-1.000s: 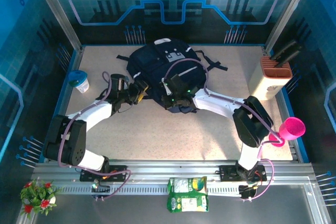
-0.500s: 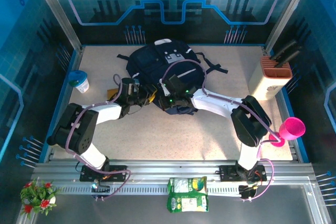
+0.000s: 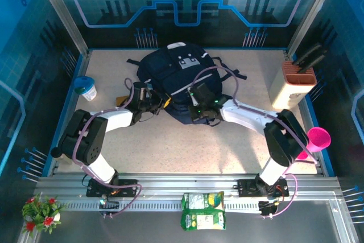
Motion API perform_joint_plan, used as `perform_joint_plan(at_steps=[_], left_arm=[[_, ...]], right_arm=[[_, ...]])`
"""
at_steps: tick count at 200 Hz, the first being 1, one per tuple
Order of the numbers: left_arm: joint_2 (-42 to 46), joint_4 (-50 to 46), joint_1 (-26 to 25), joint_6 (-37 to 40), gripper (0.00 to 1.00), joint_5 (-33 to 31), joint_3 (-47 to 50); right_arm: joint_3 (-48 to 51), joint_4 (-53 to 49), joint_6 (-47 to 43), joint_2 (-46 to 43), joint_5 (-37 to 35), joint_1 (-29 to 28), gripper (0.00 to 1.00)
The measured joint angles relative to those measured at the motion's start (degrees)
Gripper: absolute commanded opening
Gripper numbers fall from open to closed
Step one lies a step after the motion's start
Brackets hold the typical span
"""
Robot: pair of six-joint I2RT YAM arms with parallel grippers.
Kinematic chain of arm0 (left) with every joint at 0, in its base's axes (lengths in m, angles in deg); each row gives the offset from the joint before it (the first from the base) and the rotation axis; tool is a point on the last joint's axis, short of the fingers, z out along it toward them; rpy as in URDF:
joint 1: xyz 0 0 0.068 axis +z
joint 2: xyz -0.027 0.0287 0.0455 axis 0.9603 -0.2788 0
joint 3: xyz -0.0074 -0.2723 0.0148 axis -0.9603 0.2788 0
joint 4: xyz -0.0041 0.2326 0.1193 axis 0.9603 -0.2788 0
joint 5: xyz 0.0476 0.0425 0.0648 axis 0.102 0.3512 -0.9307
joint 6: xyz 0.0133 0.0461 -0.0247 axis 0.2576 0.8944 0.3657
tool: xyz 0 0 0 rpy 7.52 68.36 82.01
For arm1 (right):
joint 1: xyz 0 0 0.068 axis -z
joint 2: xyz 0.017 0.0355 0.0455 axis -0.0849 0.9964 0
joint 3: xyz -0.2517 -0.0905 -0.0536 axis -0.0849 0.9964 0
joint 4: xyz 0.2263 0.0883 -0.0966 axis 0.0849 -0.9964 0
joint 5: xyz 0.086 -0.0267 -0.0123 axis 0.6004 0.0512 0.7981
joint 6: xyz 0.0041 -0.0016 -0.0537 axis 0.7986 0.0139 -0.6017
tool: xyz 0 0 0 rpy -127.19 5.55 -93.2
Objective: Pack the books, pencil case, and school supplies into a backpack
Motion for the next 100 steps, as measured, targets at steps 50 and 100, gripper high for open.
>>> perform_joint_plan(at_steps=[50,100], left_arm=[[0.20,-5.16,0.09,3.96,0.00,0.76,-2.71],[-1.46,-18.05,0.24,12.15,0.00,2.49,-11.34]], right_arm=[[0.94,-1.88,0.07,-1.40,-1.33,8.39,0.00],[0.94,-4.20,4.59,-2.14,-2.64,8.28,0.00]])
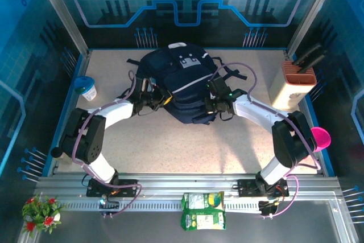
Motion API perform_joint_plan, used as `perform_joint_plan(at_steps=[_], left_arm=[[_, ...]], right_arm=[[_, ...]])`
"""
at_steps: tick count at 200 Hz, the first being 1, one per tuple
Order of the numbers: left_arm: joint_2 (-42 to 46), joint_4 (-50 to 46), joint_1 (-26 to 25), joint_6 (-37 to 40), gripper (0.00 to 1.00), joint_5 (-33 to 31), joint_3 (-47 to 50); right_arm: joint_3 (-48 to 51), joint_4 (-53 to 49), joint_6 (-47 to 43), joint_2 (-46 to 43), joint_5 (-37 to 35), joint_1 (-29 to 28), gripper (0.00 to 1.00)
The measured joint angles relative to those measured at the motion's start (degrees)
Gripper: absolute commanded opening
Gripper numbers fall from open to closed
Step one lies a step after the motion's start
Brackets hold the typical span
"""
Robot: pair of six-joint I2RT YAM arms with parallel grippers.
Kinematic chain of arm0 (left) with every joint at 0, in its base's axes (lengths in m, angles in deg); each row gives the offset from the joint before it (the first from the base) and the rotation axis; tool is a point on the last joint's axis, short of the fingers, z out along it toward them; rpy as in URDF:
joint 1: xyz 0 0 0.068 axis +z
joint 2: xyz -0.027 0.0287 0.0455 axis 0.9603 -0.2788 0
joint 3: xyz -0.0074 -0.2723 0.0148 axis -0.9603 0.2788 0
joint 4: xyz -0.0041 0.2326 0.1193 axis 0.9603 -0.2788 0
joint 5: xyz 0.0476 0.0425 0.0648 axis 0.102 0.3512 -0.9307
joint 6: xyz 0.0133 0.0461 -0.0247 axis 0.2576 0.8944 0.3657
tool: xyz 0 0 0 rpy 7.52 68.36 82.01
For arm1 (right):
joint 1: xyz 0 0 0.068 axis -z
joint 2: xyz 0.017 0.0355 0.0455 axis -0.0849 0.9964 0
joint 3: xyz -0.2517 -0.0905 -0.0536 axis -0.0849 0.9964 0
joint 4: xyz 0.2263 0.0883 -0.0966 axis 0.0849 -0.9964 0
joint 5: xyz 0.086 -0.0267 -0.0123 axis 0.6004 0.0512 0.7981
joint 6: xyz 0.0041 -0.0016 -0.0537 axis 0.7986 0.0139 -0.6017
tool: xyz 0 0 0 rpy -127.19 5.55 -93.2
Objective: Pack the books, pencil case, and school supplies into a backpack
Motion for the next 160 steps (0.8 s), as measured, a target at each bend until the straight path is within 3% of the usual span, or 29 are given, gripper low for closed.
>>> perform_joint_plan(at_steps=[53,69,118,160], left_arm=[[-8.11,-13.49,1.53,10.54,0.00,0.22,-14.25],[-9.16,-13.94,2.62,11.78,0.09,0.04,-15.34],[-5.64,-14.49,5.22,11.23,0.41,-4.83,-11.74],[5.90,-11.67,4.59,5.51,0.46,-6.01,-0.90]], right_arm=[[1.01,-1.53,4.74,-2.49,-1.49,-4.79,0.00],[0.98,-1.88,5.62,-2.49,-1.16,-7.13,0.00],[-1.84,-1.70,6.67,0.35,3.15,-10.56,0.00],[-2.73,-1.70,6.67,1.66,4.02,-10.93,0.00]])
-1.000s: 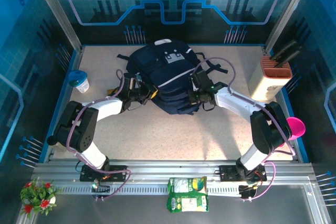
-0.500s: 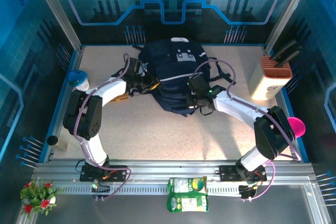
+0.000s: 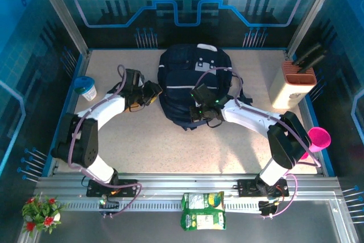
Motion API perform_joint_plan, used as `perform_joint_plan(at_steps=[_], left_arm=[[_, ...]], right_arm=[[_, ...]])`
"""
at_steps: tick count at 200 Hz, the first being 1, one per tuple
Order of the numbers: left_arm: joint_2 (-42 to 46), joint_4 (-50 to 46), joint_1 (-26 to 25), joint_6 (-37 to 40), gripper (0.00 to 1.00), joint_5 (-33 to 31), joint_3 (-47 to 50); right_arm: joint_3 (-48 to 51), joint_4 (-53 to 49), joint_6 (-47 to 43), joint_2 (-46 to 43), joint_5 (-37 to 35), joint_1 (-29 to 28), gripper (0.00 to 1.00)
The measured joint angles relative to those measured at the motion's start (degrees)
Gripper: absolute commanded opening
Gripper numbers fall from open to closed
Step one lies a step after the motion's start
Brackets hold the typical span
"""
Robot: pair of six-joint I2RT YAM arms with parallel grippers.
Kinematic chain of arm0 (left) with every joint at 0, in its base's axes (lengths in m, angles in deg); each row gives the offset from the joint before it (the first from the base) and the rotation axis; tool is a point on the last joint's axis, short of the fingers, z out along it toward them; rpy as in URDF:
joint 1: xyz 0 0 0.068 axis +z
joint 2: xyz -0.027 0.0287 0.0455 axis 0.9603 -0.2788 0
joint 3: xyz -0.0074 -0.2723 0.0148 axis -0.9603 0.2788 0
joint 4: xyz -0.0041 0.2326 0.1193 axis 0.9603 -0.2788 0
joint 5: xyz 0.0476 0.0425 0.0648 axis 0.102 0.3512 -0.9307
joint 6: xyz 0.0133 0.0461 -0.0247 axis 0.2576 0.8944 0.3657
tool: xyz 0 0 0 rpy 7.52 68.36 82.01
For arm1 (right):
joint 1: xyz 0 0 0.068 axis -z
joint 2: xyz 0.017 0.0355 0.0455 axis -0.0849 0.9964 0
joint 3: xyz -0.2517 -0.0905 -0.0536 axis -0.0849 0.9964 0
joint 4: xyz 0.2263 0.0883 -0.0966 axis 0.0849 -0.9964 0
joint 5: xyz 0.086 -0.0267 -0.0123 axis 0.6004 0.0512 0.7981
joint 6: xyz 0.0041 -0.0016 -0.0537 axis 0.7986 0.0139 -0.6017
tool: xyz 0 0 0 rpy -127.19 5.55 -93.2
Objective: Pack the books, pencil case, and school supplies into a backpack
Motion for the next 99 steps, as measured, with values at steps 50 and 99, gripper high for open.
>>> perform_joint_plan(at_steps=[50,99], left_arm=[[3.52,10.40,-8.04,-13.16,0.45,0.09,8.52],[-0.79,20.44,-13.18,-23.69,0.42,-3.80,9.86]], right_arm=[[0.00,0.13,0.02,0.00,0.20,0.00,0.00],[0.00,0.42,0.11,0.00,0.39,0.00,0.00]])
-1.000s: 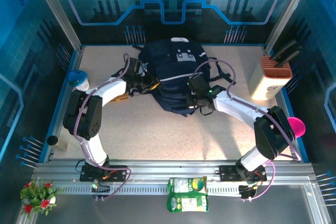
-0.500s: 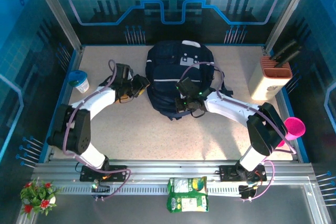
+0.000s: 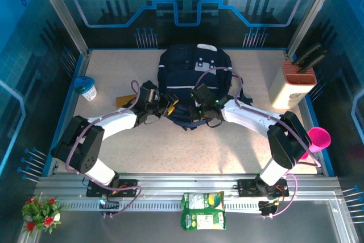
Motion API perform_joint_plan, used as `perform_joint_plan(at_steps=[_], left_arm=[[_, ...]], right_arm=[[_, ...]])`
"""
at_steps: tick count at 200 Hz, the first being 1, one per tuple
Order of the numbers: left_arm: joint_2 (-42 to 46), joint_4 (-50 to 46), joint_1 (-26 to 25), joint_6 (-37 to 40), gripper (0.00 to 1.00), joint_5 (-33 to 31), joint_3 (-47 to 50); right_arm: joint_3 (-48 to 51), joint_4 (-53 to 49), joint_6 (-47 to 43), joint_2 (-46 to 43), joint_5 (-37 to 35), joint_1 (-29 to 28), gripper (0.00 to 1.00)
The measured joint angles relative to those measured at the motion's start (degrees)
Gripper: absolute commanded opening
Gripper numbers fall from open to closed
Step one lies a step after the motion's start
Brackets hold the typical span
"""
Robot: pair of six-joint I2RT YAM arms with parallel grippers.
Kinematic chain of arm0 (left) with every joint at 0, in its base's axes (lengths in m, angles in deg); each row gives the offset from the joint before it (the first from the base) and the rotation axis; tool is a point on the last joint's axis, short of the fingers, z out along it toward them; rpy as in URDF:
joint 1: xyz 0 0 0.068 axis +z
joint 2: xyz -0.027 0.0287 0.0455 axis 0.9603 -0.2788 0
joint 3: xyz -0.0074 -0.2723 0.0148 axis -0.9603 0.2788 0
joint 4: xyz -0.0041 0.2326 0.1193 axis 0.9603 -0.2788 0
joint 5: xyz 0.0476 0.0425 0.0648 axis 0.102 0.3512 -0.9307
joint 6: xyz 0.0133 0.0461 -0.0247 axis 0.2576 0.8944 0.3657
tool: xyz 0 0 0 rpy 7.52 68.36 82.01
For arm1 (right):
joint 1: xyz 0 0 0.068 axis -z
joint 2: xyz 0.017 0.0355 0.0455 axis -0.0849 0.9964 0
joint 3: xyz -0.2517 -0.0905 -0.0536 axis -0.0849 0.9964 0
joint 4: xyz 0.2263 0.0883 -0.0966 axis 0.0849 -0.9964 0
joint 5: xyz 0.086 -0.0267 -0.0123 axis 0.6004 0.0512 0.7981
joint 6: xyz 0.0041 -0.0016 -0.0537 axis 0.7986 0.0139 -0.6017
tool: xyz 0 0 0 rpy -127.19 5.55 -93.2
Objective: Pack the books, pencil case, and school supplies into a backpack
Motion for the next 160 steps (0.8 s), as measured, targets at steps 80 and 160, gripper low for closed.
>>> perform_joint_plan(at_steps=[80,160], left_arm=[[-5.57,8.00,-2.51,-10.16,0.24,-5.07,1.66],[-5.44,8.76,-3.69,-11.76,0.00,-9.77,2.47]], right_arm=[[0.02,0.02,0.33,0.00,-0.02,0.00,0.00],[0.24,0.04,0.22,0.00,-1.36,0.00,0.00]])
